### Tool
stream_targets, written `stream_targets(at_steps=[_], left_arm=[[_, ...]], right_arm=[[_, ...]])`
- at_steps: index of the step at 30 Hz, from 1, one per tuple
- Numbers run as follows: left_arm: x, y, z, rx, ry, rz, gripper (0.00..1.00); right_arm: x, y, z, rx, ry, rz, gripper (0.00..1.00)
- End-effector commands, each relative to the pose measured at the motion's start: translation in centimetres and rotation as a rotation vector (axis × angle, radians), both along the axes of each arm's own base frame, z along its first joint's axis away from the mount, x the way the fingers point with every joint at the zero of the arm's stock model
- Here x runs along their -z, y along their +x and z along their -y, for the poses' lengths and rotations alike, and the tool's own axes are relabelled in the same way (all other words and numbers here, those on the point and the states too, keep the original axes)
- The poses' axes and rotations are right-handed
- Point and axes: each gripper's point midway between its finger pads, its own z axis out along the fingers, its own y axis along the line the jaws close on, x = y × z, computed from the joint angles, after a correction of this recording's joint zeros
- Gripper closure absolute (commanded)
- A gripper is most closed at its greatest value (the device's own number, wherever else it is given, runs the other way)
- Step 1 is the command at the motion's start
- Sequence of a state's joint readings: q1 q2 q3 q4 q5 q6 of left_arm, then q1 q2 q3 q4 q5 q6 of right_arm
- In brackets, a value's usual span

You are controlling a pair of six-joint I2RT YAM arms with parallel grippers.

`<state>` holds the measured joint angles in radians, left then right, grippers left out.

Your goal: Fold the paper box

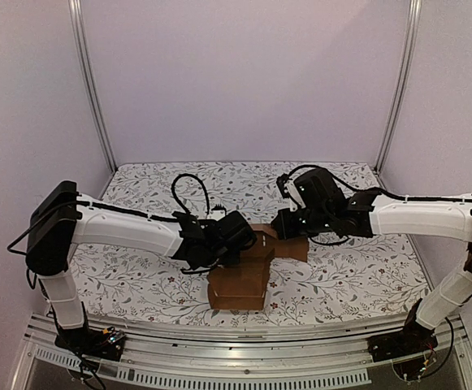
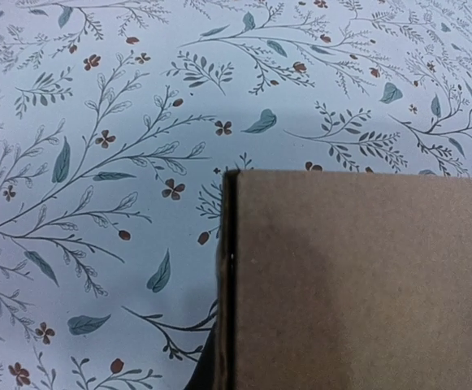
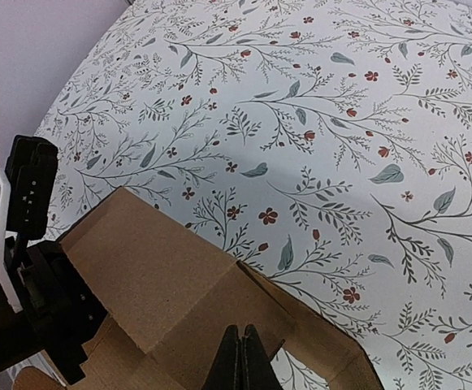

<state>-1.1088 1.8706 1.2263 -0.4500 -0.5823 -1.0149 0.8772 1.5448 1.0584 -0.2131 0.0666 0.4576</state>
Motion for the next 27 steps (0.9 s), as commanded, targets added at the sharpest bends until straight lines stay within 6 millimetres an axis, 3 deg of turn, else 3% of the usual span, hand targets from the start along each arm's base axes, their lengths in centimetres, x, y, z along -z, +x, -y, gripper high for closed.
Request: stream_targets(at_steps=[1,14,20,27], left_arm=[[-1.1,-0.5,1.2,0.028,-0.043,0.003,1.00],[-3.8,-0.7,3.3,0.102,-0.185,0.031,1.00],[-4.9,-0.9,4.4,0.142,-0.276,0.040,1.00],[-6.1,-1.2,4.3,0.169,-0.352,0.078,1.00]], right_arm=[[0.1,-0.6,-1.9,-0.031,0.043,-0.020,1.00],[-0.7,-1.5,-4.2,-0.047,0.132,-0.030,1.00],[-2.5,-1.3,-4.6,-0.045,0.191,-0.002,1.00],[-5.6,-1.7,-4.1,-0.058,0.249,0.057,1.00]])
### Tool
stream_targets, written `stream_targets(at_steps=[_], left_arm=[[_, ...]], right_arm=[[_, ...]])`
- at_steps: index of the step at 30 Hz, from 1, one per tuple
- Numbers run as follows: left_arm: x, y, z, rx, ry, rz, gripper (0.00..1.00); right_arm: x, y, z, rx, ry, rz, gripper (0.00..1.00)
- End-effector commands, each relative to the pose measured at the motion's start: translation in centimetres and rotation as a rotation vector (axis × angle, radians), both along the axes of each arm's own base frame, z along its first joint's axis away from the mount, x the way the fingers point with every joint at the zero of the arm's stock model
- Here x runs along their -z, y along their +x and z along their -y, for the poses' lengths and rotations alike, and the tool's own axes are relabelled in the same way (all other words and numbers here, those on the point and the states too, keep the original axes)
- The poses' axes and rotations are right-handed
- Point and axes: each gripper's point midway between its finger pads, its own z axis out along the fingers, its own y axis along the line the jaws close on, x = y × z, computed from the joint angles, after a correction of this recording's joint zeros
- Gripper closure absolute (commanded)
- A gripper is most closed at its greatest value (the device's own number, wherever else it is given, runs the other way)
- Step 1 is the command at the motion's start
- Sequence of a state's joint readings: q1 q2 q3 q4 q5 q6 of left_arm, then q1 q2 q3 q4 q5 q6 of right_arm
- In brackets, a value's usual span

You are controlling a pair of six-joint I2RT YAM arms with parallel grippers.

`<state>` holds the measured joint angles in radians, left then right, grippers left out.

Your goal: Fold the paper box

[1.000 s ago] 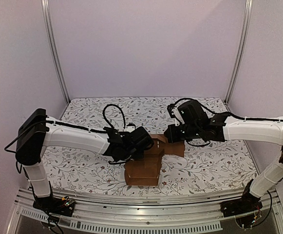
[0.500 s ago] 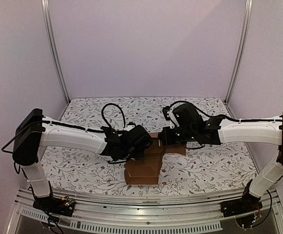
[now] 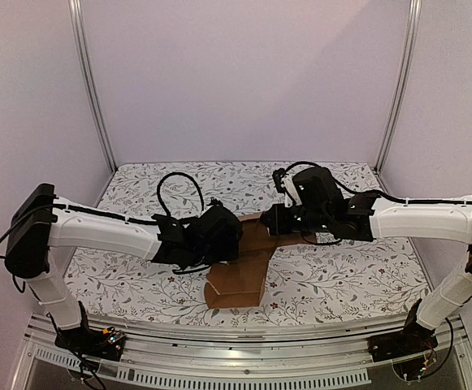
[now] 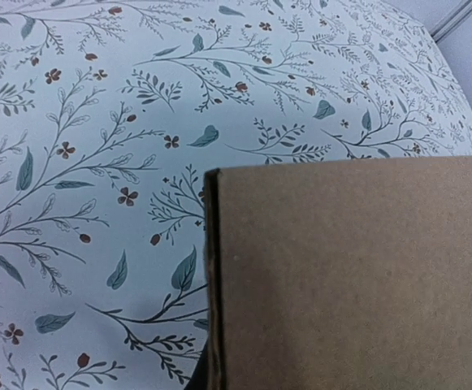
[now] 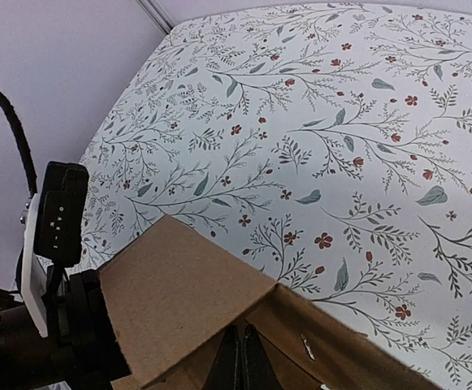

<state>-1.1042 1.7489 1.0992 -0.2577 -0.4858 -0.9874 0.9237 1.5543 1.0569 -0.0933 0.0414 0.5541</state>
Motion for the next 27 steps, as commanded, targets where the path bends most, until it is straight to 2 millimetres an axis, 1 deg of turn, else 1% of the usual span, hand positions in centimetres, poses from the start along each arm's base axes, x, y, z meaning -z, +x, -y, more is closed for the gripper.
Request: stream_targets(at_steps=[1,5,8,9,11,12,14,15,17,18,19,21,22,23,24,27], left_arm=[[-4.3,-0.4,3.2,0.105,-0.178,0.072,1.00],[-5.3,-0.6,3.7,0.130,-0.209,0.084,1.00],[-5.6,-0.3,3.2,0.118,-0.198,0.106,1.00],[-5.8,-0.1,2.9,0.113,-0.194,0.111,1.00],[-5.9,0.2,2.5,0.106,-0.200,0.110,1.00],[-5.8,0.4,2.4,0.103,-0.207,0.107,1.00],[-5.8,0.9,2.0,0.095,-0.223,0.099,1.00],[-5.7,1.1,1.9,0.095,-0.231,0.095,1.00],[-6.2,1.4,2.0,0.102,-0.286,0.112,1.00],[-6.4,1.7,1.9,0.101,-0.309,0.119,1.00],[-6.4,1.8,1.9,0.108,-0.325,0.115,1.00],[-6.3,2.2,1.6,0.107,-0.345,0.103,1.00],[-6.4,2.4,1.5,0.108,-0.364,0.099,1.00],[-6.4,2.5,1.4,0.107,-0.385,0.094,1.00],[-6.5,2.6,1.3,0.106,-0.410,0.092,1.00],[-6.3,2.7,0.8,0.097,-0.464,0.074,1.00]], right_arm=[[-4.3,-1.3,-1.3,-0.069,0.120,0.062,1.00],[-6.5,-2.1,-1.1,-0.105,0.155,0.106,1.00],[-8.2,-2.8,-0.6,-0.136,0.174,0.146,1.00],[-9.3,-3.4,-0.3,-0.154,0.190,0.167,1.00],[-10.2,-4.5,0.1,-0.198,0.201,0.191,1.00],[-11.0,-5.1,0.5,-0.220,0.213,0.208,1.00],[-11.6,-6.2,1.2,-0.261,0.221,0.235,1.00],[-11.3,-6.8,1.4,-0.286,0.219,0.241,1.00],[-12.3,-8.1,2.4,-0.323,0.234,0.285,1.00],[-12.1,-8.4,2.9,-0.324,0.232,0.294,1.00],[-12.7,-8.8,3.5,-0.323,0.245,0.320,1.00],[-12.6,-9.4,4.6,-0.318,0.246,0.345,1.00],[-13.0,-9.8,5.3,-0.316,0.255,0.365,1.00],[-12.6,-9.9,5.6,-0.311,0.250,0.368,1.00],[-12.9,-10.0,6.0,-0.305,0.263,0.391,1.00],[-12.6,-10.4,6.6,-0.303,0.292,0.421,1.00]])
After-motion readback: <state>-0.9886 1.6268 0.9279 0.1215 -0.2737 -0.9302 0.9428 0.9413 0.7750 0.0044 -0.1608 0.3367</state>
